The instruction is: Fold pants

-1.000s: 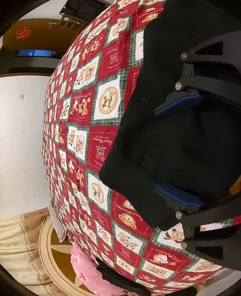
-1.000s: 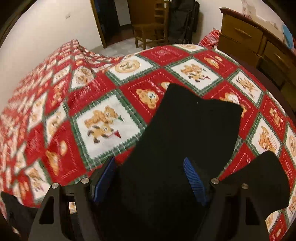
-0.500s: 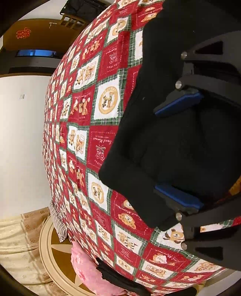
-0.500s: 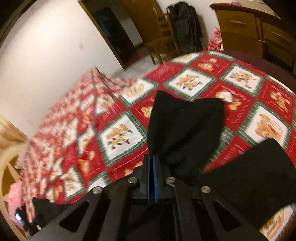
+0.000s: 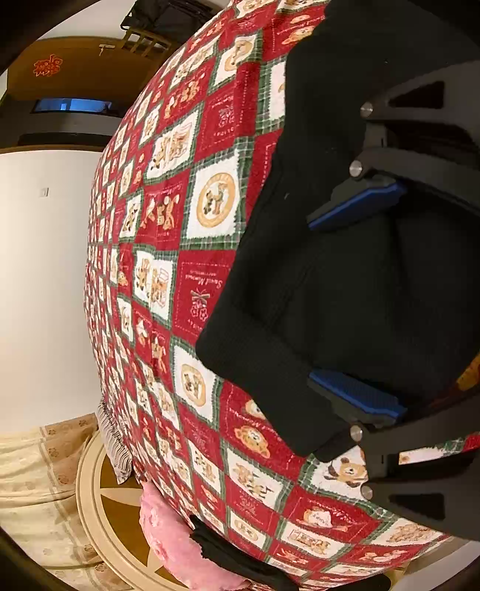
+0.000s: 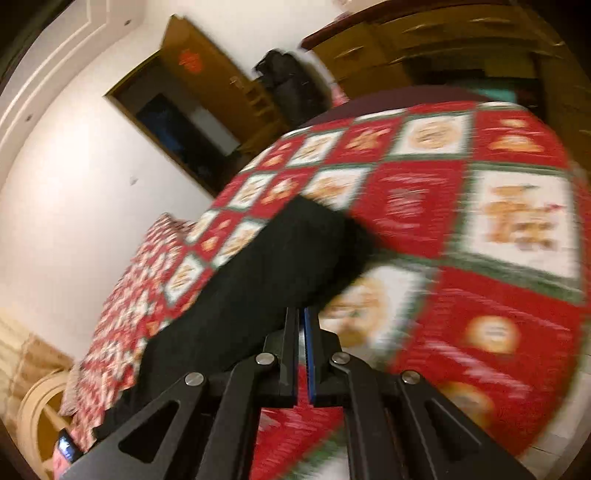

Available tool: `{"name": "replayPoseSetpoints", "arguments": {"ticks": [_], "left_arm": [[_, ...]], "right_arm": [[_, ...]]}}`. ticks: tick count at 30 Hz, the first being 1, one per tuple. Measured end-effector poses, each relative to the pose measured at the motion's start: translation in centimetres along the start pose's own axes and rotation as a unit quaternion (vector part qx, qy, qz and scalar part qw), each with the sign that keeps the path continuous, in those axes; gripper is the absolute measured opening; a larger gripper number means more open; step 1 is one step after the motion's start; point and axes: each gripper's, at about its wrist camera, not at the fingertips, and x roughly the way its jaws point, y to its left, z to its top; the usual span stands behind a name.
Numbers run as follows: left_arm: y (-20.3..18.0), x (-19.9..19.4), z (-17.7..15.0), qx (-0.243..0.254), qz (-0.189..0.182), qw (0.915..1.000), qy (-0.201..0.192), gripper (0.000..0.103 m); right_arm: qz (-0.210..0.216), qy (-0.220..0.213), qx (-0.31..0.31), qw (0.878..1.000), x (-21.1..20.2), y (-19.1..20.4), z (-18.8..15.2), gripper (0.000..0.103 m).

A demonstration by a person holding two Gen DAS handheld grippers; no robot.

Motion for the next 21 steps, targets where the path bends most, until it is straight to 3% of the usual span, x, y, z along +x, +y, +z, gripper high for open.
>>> {"name": "replayPoseSetpoints", "arguments": {"ticks": [5, 6, 7, 9, 10, 19, 20, 21], "left_arm": [[0.0, 0.0, 0.0, 0.000, 0.000, 1.0000, 0.003, 0.080], [0.1, 0.0, 0.0, -0.001, 0.000, 1.0000, 0.005, 0.080], [0.1, 0.0, 0.1, -0.002, -0.002, 1.0000, 0.007, 0.080], [0.3, -0.2, 0.2, -0.008, -0.006, 0.9999, 0.012, 0.080], [0.4, -0.4, 0.2, -0.013, -0.008, 0.9998, 0.013, 0.080], [-0.2, -1.7, 0.2, -0.017, -0.027, 0.9992, 0.022, 0.080], [-0.5, -2.0, 0.2, -0.017, -0.029, 0.9992, 0.020, 0.080], [-0.5, -2.1, 0.2, -0.018, -0.030, 0.9992, 0.020, 0.080]], "right_arm": [[-0.032, -0.022, 0.001, 0.999, -1.4, -0.9, 3.0, 0.004], [-0.038, -0.015, -0.004, 0.999, -1.3, -0.9, 3.5, 0.010], [-0.044, -0.002, -0.007, 0.999, -0.8, -0.8, 4.2, 0.019], [-0.039, 0.001, -0.001, 0.999, -0.4, -1.1, 4.3, 0.071], [-0.038, -0.006, 0.001, 0.999, -0.2, -1.2, 4.2, 0.076], [-0.083, 0.026, -0.039, 0.995, 6.1, 0.7, 5.2, 0.075], [-0.086, 0.029, -0.052, 0.995, 6.6, 1.3, 5.2, 0.068], [-0.084, 0.043, -0.065, 0.993, 7.4, 2.0, 5.3, 0.040]]}}
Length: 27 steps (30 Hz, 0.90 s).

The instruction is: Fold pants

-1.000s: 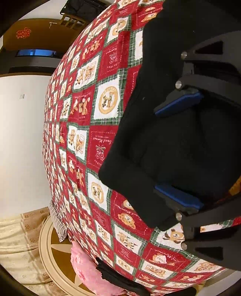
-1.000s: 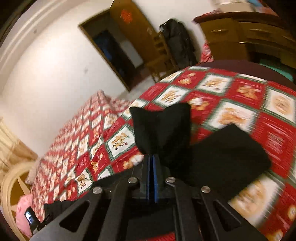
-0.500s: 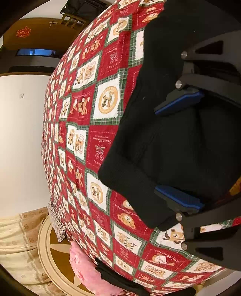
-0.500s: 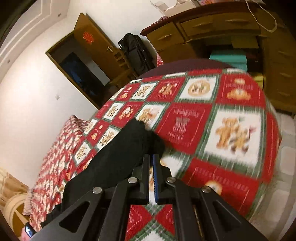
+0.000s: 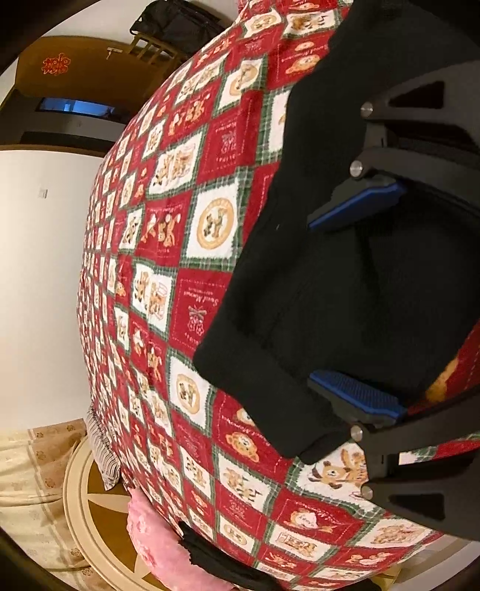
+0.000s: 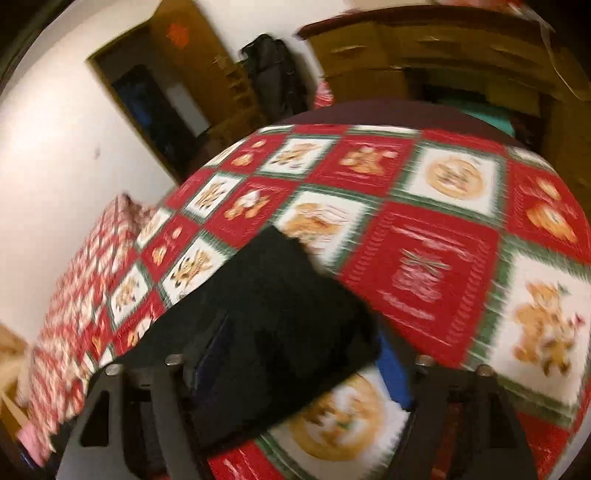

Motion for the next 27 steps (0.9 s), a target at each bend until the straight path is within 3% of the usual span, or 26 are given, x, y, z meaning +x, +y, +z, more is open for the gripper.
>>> {"name": "replayPoseSetpoints", "arguments": {"ticks": [2, 3, 7, 10, 12, 16, 19, 21, 23, 24, 25, 27], "left_arm": [[-0.6, -0.5, -0.2, 0.002, -0.009, 1.0000, 0.000, 0.080], [-0.9, -0.8, -0.2, 0.005, -0.013, 0.9999, 0.000, 0.080], [-3.0, -1.6, -0.6, 0.030, -0.025, 0.9992, -0.004, 0.080], [-4.4, -1.5, -1.1, 0.046, -0.024, 0.9986, -0.001, 0.080], [-4.8, -1.2, -1.4, 0.047, -0.015, 0.9988, 0.003, 0.080], [-4.8, -0.1, -2.1, 0.035, -0.010, 0.9993, 0.010, 0.082], [-4.7, 0.1, -1.9, 0.033, -0.001, 0.9994, 0.007, 0.089], [-4.6, 0.1, -1.8, 0.034, -0.005, 0.9994, 0.011, 0.090], [-3.9, -0.1, -1.3, 0.027, -0.011, 0.9995, 0.012, 0.090], [-3.4, -0.4, -1.0, 0.019, -0.009, 0.9998, 0.006, 0.090], [-2.7, -0.9, -0.7, 0.009, -0.007, 0.9999, -0.007, 0.090], [-1.9, -1.7, -0.2, 0.005, 0.001, 0.9995, -0.030, 0.090]], "right_arm": [[0.005, 0.030, -0.016, 0.999, 1.2, 1.2, 0.6, 0.016], [0.012, 0.027, -0.023, 0.999, 1.1, 1.6, 0.8, 0.014], [0.035, -0.061, -0.097, 0.993, -3.3, 3.0, 1.7, 0.012], [0.028, -0.104, -0.116, 0.987, -6.3, 1.5, 1.5, 0.012], [0.011, -0.099, -0.116, 0.988, -6.2, -0.1, 1.0, 0.012], [0.007, -0.032, -0.056, 0.998, -2.7, -4.3, -0.7, 0.012], [0.023, -0.028, -0.017, 0.999, -2.8, -5.3, -0.5, 0.021], [-0.021, -0.051, -0.019, 0.998, -4.2, -5.0, 0.0, 0.044], [-0.114, -0.125, -0.017, 0.985, -7.5, -4.0, 0.4, 0.045], [-0.133, -0.168, -0.031, 0.976, -9.0, -2.8, 0.3, 0.045], [-0.124, -0.192, -0.053, 0.972, -10.0, -1.4, 0.3, 0.045], [-0.058, -0.209, -0.127, 0.968, -11.2, 2.9, 0.2, 0.045]]}}
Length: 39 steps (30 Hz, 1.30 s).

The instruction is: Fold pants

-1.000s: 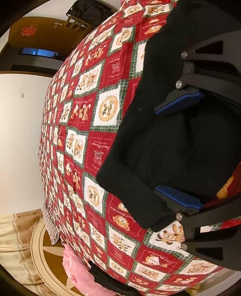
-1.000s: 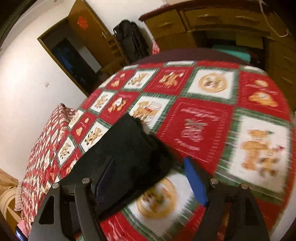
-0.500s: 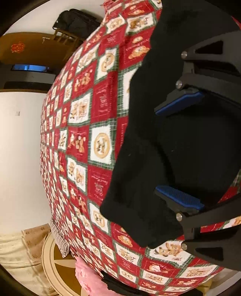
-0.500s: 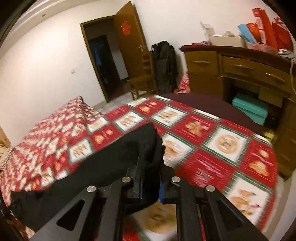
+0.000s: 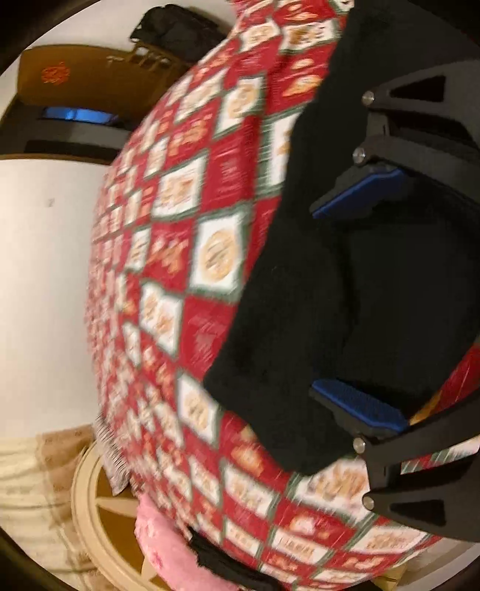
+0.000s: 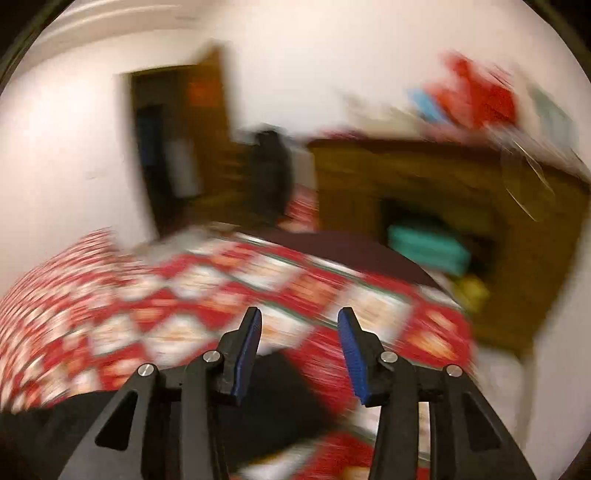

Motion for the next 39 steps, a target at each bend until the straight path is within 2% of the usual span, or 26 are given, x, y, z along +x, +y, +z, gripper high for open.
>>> {"name": "replayPoseSetpoints", "arguments": {"ticks": [2, 3, 4, 6, 8, 10, 12, 13, 15, 18, 21, 25, 26, 27, 28, 31, 33, 36, 37, 39], "left_arm": [[0.4, -0.6, 0.4, 0.015, 0.014, 0.9995, -0.022, 0.090], [0.5, -0.7, 0.5, 0.024, 0.021, 0.9990, -0.032, 0.090], [0.5, -0.6, 0.4, 0.035, 0.027, 0.9982, -0.039, 0.090], [0.6, 0.1, 0.1, 0.043, 0.039, 0.9976, -0.037, 0.090], [0.8, 1.2, -0.3, 0.043, 0.043, 0.9980, -0.017, 0.090], [1.2, 2.3, -0.8, 0.042, 0.043, 0.9982, 0.001, 0.090], [1.9, 2.8, -1.1, 0.031, 0.032, 0.9989, 0.008, 0.091], [2.4, 2.7, -1.0, 0.021, 0.023, 0.9994, 0.011, 0.091], [3.3, 2.6, -0.6, 0.007, 0.017, 0.9997, 0.017, 0.091], [4.3, 2.3, -0.4, 0.002, 0.014, 0.9998, 0.015, 0.091], [5.3, 2.4, -0.6, -0.001, -0.005, 0.9997, 0.025, 0.088], [6.8, 0.9, -0.1, -0.022, -0.045, 0.9984, 0.027, 0.085], [7.1, 0.6, 0.3, -0.027, -0.039, 0.9986, 0.022, 0.085], [7.6, 0.2, 1.0, -0.030, -0.024, 0.9992, 0.014, 0.085], [8.4, -0.3, 1.7, -0.036, -0.011, 0.9993, 0.001, 0.085], [10.6, -0.3, 3.2, -0.065, 0.017, 0.9975, -0.021, 0.088], [11.1, 0.8, 4.2, -0.065, 0.043, 0.9969, -0.010, 0.088], [10.7, 3.1, 4.4, -0.043, 0.069, 0.9967, -0.008, 0.088], [10.4, 3.9, 4.2, -0.032, 0.079, 0.9963, 0.001, 0.088], [10.2, 5.7, 3.4, -0.014, 0.104, 0.9943, 0.017, 0.088]], "right_arm": [[0.110, 0.017, -0.050, 0.992, 0.0, 5.7, 0.3, 0.045], [0.178, 0.039, -0.076, 0.980, 0.3, 9.2, 0.0, 0.045], [0.234, 0.062, -0.103, 0.965, 0.6, 12.7, -0.6, 0.045], [0.322, 0.095, -0.170, 0.927, 0.7, 20.1, -2.6, 0.042], [0.380, 0.118, -0.232, 0.888, 0.5, 26.0, -5.0, 0.036], [0.430, 0.145, -0.281, 0.846, 0.4, 31.8, -7.6, 0.035], [0.463, 0.167, -0.313, 0.813, 0.2, 36.1, -10.1, 0.035], [0.473, 0.179, -0.319, 0.802, -0.1, 37.4, -11.2, 0.035], [0.483, 0.201, -0.324, 0.788, 1.1, 40.7, -12.9, 0.035], [0.465, 0.234, -0.342, 0.782, 3.2, 45.3, -15.9, 0.035], [0.438, 0.215, -0.347, 0.801, 3.9, 47.2, -16.6, 0.035], [0.437, 0.214, -0.322, 0.812, 4.0, 47.2, -15.0, 0.035], [0.446, 0.201, -0.313, 0.814, 3.5, 47.1, -14.4, 0.035], [0.463, 0.180, -0.308, 0.811, 2.4, 46.7, -13.8, 0.035], [0.487, 0.171, -0.311, 0.798, 1.2, 46.5, -13.6, 0.035], [0.551, 0.197, -0.326, 0.742, -1.4, 47.2, -15.1, 0.035], [0.563, 0.206, -0.354, 0.718, -2.8, 47.8, -17.2, 0.035], [0.567, 0.239, -0.388, 0.686, -3.7, 47.9, -21.1, 0.037], [0.573, 0.217, -0.386, 0.690, -4.6, 47.0, -21.7, 0.038], [0.578, 0.208, -0.403, 0.678, -5.9, 46.3, -22.4, 0.039]]}}
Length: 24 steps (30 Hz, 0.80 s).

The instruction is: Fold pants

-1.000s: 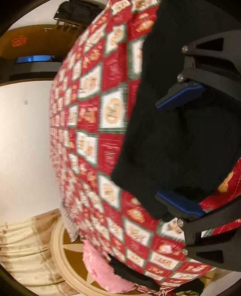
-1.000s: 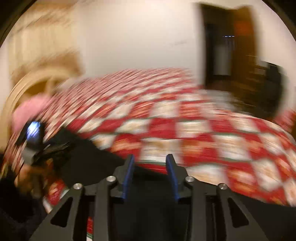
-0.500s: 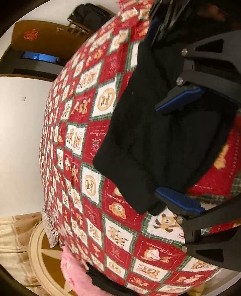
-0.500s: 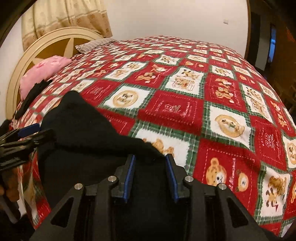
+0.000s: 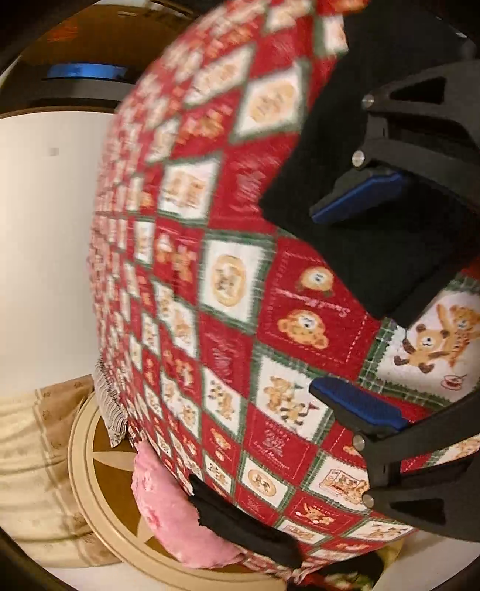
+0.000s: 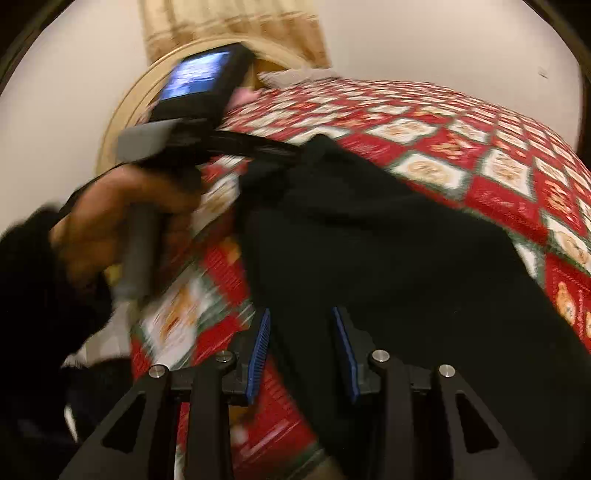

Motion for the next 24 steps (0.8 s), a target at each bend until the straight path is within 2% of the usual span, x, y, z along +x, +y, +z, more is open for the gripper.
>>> {"name": "replayPoseSetpoints", "arguments": {"ticks": [1, 4, 6, 8, 10, 12, 14, 15, 17, 18, 20, 22, 24], "left_arm": [[0.1, 0.4, -0.5, 0.000, 0.008, 1.0000, 0.001, 0.088], [1.6, 0.7, -1.0, -0.034, -0.004, 0.9993, -0.014, 0.093], [2.5, 0.5, -0.5, -0.052, 0.002, 0.9987, -0.004, 0.093], [2.9, -0.3, -0.1, -0.055, 0.032, 0.9980, -0.001, 0.092], [2.8, -1.9, 0.1, -0.049, 0.043, 0.9977, -0.018, 0.091], [2.3, -3.5, 0.1, -0.041, 0.036, 0.9978, -0.036, 0.091], [0.8, -5.5, 0.1, -0.028, 0.005, 0.9980, -0.057, 0.091], [0.1, -6.0, 0.2, -0.021, -0.010, 0.9979, -0.061, 0.091], [-2.4, -7.4, 0.1, -0.003, -0.054, 0.9963, -0.067, 0.091], [-3.9, -7.9, -0.1, 0.010, -0.080, 0.9945, -0.066, 0.091], [-7.3, -9.2, -0.5, 0.037, -0.130, 0.9889, -0.062, 0.091], [-9.9, -10.2, -1.0, 0.063, -0.163, 0.9826, -0.062, 0.091], [-12.8, -11.6, -1.9, 0.096, -0.192, 0.9747, -0.063, 0.091]], "right_arm": [[-0.002, 0.001, -0.012, 1.000, -0.2, 0.7, -0.2, 0.040], [0.006, 0.007, -0.018, 1.000, -0.6, 1.3, -0.3, 0.044], [0.041, 0.001, 0.018, 0.999, -1.6, 0.7, 0.0, 0.043], [0.062, -0.034, 0.056, 0.996, -3.7, 0.0, 0.1, 0.043], [0.047, -0.080, 0.078, 0.993, -6.5, -0.9, 0.2, 0.044], [0.011, -0.110, 0.104, 0.988, -9.0, -2.4, 0.0, 0.044], [-0.037, -0.139, 0.147, 0.979, -11.7, -4.4, -0.7, 0.044], [-0.066, -0.156, 0.177, 0.970, -13.3, -5.5, -1.4, 0.044], [-0.125, -0.192, 0.242, 0.943, -17.0, -7.7, -3.6, 0.046], [-0.153, -0.210, 0.278, 0.925, -19.0, -8.8, -5.0, 0.052], [-0.213, -0.248, 0.349, 0.878, -23.6, -10.5, -8.8, 0.059], [-0.271, -0.270, 0.396, 0.835, -27.5, -11.4, -12.2, 0.061], [-0.357, -0.283, 0.439, 0.774, -31.9, -12.0, -16.7, 0.061]]}}
